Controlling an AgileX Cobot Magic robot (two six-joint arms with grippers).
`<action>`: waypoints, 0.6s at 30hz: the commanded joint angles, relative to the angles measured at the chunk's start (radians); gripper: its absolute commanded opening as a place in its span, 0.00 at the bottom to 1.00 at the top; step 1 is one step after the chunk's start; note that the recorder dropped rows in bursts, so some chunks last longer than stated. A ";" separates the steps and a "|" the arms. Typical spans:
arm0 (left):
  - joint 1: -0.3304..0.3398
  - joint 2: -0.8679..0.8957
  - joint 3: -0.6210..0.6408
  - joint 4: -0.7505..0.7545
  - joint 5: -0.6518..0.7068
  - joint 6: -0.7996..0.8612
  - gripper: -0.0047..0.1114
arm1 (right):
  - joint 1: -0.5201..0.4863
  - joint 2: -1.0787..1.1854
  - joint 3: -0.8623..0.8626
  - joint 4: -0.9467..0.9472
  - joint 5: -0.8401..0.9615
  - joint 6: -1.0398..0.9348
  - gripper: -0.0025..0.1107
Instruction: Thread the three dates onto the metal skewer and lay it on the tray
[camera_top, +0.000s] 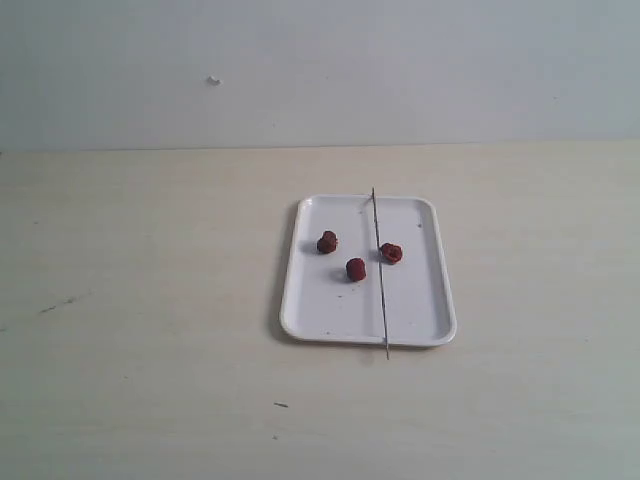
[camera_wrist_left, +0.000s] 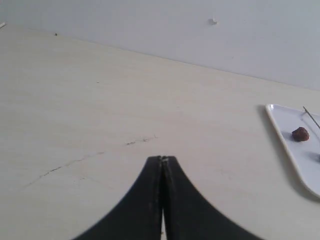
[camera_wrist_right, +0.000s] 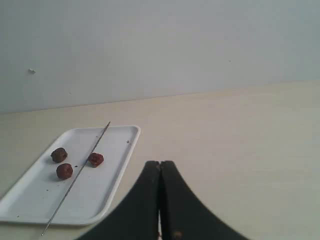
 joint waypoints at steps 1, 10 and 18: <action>0.002 -0.006 0.003 0.005 -0.005 -0.003 0.04 | -0.005 -0.005 0.004 0.000 -0.002 -0.005 0.02; 0.002 -0.006 0.003 0.005 -0.005 -0.003 0.04 | -0.005 -0.005 0.004 0.000 -0.002 -0.005 0.02; 0.002 -0.006 0.003 0.019 -0.005 0.000 0.04 | -0.005 -0.005 0.004 0.000 -0.002 -0.005 0.02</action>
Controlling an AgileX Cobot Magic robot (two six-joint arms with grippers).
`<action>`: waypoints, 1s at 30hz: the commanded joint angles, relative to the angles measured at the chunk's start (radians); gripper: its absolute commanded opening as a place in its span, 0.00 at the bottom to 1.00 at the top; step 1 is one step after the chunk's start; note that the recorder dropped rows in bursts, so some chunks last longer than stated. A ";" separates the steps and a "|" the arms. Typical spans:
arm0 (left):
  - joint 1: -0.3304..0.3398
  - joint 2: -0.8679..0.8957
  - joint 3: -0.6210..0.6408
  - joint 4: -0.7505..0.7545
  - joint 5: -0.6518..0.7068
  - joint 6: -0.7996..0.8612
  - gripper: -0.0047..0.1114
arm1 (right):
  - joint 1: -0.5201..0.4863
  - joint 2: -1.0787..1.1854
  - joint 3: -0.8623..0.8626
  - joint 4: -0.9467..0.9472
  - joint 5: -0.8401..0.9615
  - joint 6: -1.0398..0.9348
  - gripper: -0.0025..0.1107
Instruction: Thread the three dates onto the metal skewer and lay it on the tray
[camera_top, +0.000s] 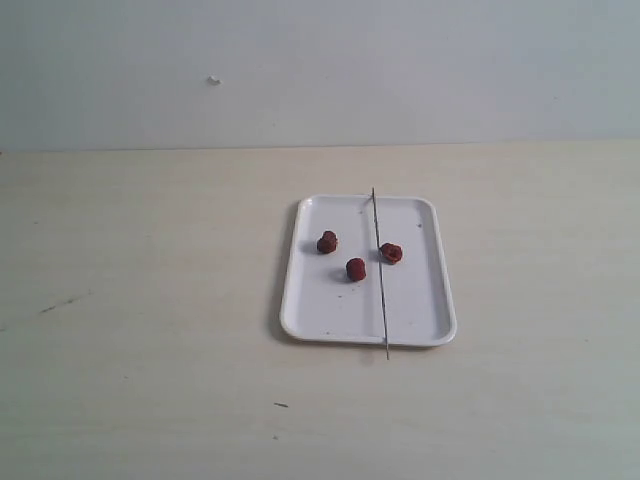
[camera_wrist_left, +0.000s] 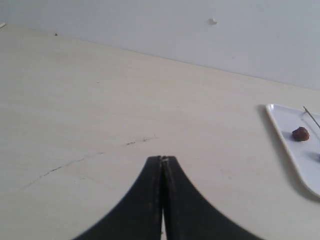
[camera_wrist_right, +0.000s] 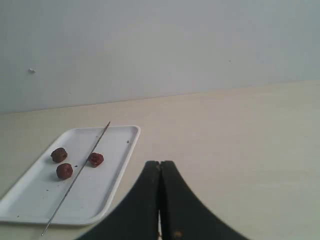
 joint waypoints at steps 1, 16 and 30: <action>0.002 -0.006 0.003 0.020 -0.005 0.000 0.04 | -0.005 -0.005 0.004 0.000 -0.004 -0.005 0.02; 0.002 -0.006 0.003 0.043 -0.100 0.180 0.04 | -0.005 -0.005 0.004 0.000 -0.004 -0.005 0.02; 0.002 -0.006 0.003 0.075 -0.105 0.184 0.04 | -0.005 -0.005 0.004 0.000 -0.004 -0.005 0.02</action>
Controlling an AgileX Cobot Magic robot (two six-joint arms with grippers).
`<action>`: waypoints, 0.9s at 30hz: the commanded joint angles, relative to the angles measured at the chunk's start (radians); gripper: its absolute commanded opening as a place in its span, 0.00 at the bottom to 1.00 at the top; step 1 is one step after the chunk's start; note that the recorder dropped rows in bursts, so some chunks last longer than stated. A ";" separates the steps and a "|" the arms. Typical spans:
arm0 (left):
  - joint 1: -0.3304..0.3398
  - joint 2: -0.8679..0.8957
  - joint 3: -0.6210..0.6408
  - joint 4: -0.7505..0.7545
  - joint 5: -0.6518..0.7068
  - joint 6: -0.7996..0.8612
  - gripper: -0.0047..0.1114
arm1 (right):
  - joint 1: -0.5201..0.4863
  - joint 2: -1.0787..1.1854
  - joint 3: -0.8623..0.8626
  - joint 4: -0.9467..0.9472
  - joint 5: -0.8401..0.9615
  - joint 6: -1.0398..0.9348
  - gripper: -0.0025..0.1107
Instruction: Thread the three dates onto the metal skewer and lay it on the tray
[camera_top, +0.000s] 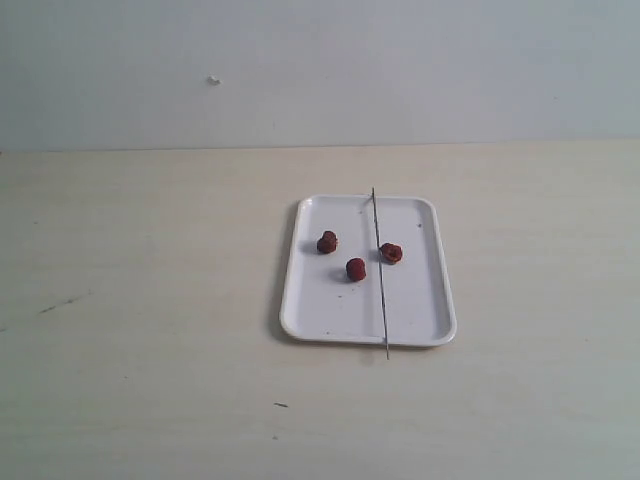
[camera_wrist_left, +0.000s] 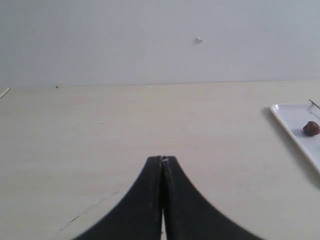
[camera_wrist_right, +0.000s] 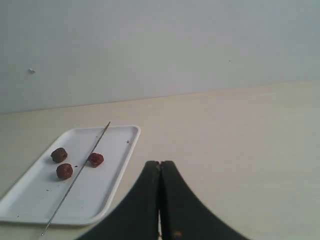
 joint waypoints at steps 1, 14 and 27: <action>0.002 -0.006 0.003 0.017 -0.011 0.010 0.04 | -0.005 -0.005 0.004 0.000 -0.004 -0.005 0.02; 0.002 -0.006 0.003 -0.011 -0.830 -0.050 0.04 | -0.005 -0.005 0.004 0.000 -0.005 -0.004 0.02; 0.002 0.115 -0.119 -0.635 -1.063 0.229 0.04 | -0.005 -0.005 0.004 0.000 -0.005 -0.004 0.02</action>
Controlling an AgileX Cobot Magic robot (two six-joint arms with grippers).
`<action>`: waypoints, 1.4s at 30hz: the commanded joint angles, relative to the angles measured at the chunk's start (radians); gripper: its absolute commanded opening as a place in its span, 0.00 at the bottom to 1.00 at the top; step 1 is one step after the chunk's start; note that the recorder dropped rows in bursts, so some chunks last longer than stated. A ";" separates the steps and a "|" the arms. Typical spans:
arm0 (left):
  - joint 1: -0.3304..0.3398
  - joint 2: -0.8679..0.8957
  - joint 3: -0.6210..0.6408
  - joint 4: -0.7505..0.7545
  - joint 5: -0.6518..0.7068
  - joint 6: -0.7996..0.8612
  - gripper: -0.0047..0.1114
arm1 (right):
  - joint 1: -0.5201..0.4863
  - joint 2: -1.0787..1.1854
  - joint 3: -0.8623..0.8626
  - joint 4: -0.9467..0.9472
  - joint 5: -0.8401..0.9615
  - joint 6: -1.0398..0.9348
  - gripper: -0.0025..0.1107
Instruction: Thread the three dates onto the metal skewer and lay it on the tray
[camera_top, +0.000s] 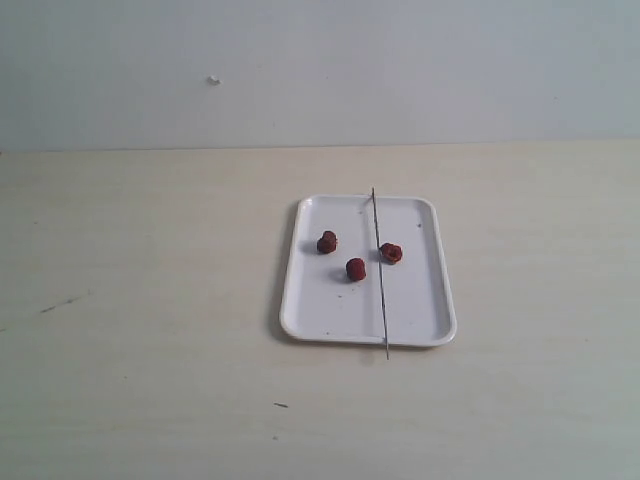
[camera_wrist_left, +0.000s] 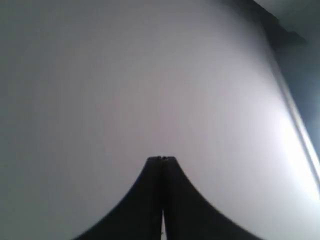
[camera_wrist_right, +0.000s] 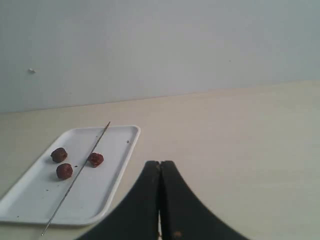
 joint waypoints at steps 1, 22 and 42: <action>0.002 0.146 -0.126 -0.524 0.140 0.338 0.04 | -0.005 -0.005 0.004 0.000 -0.005 -0.004 0.02; -0.320 1.705 -1.279 -0.182 1.750 0.312 0.04 | -0.005 -0.005 0.004 0.000 -0.005 -0.007 0.02; -0.618 2.295 -1.903 -0.195 1.938 0.108 0.49 | -0.005 -0.005 0.004 0.000 -0.005 -0.007 0.02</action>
